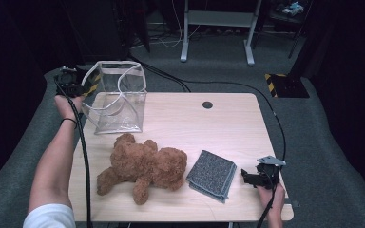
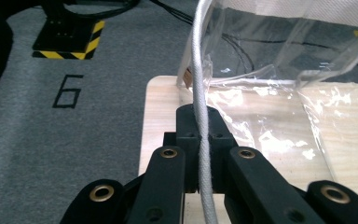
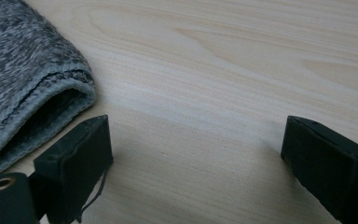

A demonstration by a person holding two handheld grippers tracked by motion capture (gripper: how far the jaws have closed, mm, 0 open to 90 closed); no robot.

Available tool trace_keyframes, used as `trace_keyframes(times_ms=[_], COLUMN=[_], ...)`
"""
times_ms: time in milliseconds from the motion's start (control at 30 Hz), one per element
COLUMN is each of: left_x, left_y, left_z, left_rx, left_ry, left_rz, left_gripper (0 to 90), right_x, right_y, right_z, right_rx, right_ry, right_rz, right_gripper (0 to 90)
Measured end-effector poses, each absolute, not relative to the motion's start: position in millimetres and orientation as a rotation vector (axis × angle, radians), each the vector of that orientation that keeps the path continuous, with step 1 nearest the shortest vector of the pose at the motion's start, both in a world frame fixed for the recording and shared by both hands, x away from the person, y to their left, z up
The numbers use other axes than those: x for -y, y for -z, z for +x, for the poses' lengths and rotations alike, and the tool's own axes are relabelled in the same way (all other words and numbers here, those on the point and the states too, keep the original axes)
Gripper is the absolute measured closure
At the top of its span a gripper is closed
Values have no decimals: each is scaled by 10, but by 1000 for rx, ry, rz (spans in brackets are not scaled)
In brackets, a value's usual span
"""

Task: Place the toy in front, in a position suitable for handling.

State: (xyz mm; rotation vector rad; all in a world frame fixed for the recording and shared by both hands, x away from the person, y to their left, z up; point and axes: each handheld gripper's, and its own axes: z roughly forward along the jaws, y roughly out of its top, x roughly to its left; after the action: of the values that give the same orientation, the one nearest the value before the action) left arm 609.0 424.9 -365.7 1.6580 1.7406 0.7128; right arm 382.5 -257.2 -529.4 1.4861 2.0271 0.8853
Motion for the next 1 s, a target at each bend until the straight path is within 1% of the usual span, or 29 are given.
trace_keyframes(times_ms=[200, 467, 567, 1000], left_x=[-4301, -4450, -4486, -4565], left_y=[3665, 3686, 3684, 3687], left_z=[6094, 6052, 6043, 6011], left_rx=[-1759, -1808, -1832, -1866], left_ry=[-736, -750, -728, -762], left_rz=[1638, 1561, 1521, 1519], left_gripper=[873, 873, 873, 869], right_x=[2573, 2570, 2571, 2573], right_y=[5294, 5293, 5294, 5293], right_z=[3827, 3824, 3826, 3826], right_rx=[-2027, -2026, -2025, -2027], right_ry=[-887, -884, -885, -884], right_rz=[1486, 1491, 1488, 1487], right_gripper=[82, 82, 82, 82])
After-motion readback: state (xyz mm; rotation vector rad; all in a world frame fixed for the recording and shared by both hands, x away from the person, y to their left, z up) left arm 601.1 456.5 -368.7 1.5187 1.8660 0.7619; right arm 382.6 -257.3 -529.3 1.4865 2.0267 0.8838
